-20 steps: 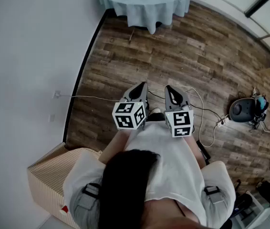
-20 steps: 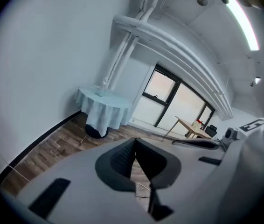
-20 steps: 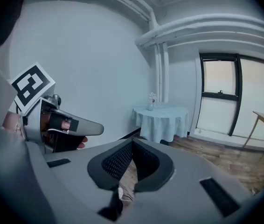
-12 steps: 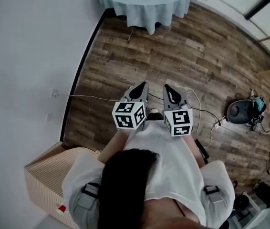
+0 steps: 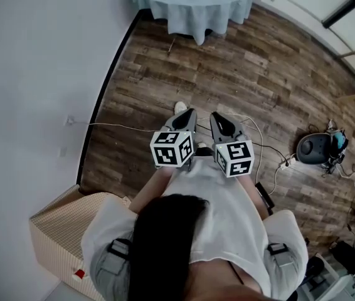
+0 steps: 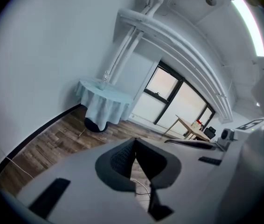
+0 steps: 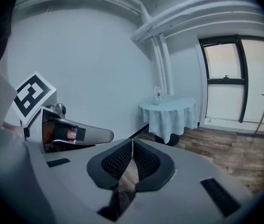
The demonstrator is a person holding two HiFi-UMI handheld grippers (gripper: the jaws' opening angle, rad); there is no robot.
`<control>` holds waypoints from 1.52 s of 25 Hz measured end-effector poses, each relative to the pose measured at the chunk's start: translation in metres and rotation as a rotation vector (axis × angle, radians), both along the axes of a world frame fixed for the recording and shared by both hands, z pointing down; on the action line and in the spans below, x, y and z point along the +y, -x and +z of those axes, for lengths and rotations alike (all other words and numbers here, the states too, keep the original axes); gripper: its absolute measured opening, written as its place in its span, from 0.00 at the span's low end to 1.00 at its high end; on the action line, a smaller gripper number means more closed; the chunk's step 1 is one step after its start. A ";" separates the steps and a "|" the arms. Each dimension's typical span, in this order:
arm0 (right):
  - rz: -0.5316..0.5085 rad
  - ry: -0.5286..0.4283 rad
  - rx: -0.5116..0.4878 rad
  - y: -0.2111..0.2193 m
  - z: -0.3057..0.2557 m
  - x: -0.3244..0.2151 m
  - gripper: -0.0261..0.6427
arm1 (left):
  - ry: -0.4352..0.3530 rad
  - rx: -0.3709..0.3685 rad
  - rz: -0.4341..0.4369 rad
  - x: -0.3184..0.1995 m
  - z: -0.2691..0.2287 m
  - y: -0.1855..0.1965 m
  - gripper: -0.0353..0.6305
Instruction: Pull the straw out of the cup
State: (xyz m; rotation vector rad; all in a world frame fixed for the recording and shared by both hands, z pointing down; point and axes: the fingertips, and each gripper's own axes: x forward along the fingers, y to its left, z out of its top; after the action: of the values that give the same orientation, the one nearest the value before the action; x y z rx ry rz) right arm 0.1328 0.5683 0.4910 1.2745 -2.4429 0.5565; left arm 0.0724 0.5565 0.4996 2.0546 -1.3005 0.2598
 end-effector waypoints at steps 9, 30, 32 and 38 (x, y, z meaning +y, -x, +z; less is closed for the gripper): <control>0.049 0.011 0.017 -0.013 0.001 -0.031 0.09 | -0.018 -0.020 0.054 -0.034 -0.001 -0.007 0.07; 0.100 0.021 0.026 0.004 -0.005 -0.181 0.09 | 0.022 0.029 0.085 -0.178 -0.001 0.015 0.07; 0.109 0.019 0.023 0.010 -0.006 -0.196 0.09 | 0.014 0.023 0.082 -0.196 -0.002 0.025 0.07; 0.125 0.013 0.030 0.028 -0.009 -0.234 0.09 | 0.002 0.017 0.114 -0.235 -0.007 0.040 0.07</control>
State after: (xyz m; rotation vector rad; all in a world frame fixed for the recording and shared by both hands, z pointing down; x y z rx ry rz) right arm 0.1051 0.3346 0.4821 1.4274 -2.3428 0.5805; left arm 0.0328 0.3219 0.4924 2.1275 -1.1738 0.2940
